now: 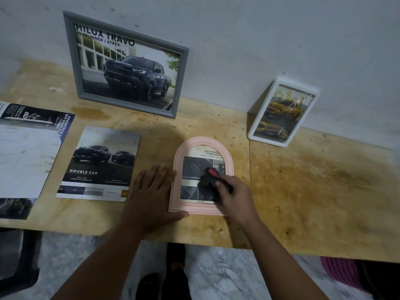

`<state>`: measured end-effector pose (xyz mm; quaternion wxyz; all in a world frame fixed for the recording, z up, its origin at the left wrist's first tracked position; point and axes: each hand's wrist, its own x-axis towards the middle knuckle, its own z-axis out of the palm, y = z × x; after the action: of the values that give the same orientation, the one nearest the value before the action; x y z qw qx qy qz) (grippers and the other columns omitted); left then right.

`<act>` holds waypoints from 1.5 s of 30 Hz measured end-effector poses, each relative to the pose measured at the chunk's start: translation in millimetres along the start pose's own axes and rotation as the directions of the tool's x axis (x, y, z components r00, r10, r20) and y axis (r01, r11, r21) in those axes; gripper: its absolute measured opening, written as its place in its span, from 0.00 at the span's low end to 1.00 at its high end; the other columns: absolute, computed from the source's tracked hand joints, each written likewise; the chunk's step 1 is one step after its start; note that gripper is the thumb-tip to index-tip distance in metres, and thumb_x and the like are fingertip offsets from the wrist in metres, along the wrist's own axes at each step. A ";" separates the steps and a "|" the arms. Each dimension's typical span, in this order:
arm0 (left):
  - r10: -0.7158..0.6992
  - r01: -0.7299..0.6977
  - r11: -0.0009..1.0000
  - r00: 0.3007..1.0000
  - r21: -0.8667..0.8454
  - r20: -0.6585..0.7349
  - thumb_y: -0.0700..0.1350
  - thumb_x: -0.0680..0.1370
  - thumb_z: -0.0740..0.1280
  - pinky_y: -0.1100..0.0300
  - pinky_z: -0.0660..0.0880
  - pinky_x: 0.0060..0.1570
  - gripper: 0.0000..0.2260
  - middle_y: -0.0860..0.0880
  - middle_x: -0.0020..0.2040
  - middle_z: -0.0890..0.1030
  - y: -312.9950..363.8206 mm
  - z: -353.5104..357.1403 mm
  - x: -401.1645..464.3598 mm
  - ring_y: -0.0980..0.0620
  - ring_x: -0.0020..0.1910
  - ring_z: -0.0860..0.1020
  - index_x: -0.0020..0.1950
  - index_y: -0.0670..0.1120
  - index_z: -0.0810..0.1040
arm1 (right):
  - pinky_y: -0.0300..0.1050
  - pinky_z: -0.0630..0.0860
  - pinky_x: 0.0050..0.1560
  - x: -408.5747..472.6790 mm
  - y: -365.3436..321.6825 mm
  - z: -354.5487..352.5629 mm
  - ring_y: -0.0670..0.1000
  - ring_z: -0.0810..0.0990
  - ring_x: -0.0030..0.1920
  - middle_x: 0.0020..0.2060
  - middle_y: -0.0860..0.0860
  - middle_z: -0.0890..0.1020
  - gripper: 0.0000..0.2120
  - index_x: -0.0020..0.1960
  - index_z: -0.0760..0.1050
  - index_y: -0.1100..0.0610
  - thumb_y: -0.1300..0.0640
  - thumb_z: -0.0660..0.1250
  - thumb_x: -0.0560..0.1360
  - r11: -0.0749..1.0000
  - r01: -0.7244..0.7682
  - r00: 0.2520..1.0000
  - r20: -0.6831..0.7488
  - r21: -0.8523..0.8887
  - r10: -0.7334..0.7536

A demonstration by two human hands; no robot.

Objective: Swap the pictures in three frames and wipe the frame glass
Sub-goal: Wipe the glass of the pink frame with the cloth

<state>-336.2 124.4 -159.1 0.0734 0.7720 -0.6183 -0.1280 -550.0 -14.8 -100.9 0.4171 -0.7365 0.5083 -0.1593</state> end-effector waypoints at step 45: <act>0.014 -0.014 1.000 0.999 0.001 -0.033 0.84 0.68 0.55 0.38 0.52 0.79 0.54 0.46 0.83 0.61 0.8 0.8 4.0 0.42 0.83 0.55 0.83 0.49 0.60 | 0.44 0.74 0.33 11.6 4.4 25.1 0.50 0.79 0.44 0.45 0.46 0.76 0.17 0.61 0.81 0.44 0.38 0.64 0.78 0.700 0.260 0.952 0.054 -0.665 -0.302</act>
<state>-336.4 120.4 -160.0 0.0841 0.7697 -0.6223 -0.1145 -531.2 -14.3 -121.5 0.0830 -0.8998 0.4253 -0.0512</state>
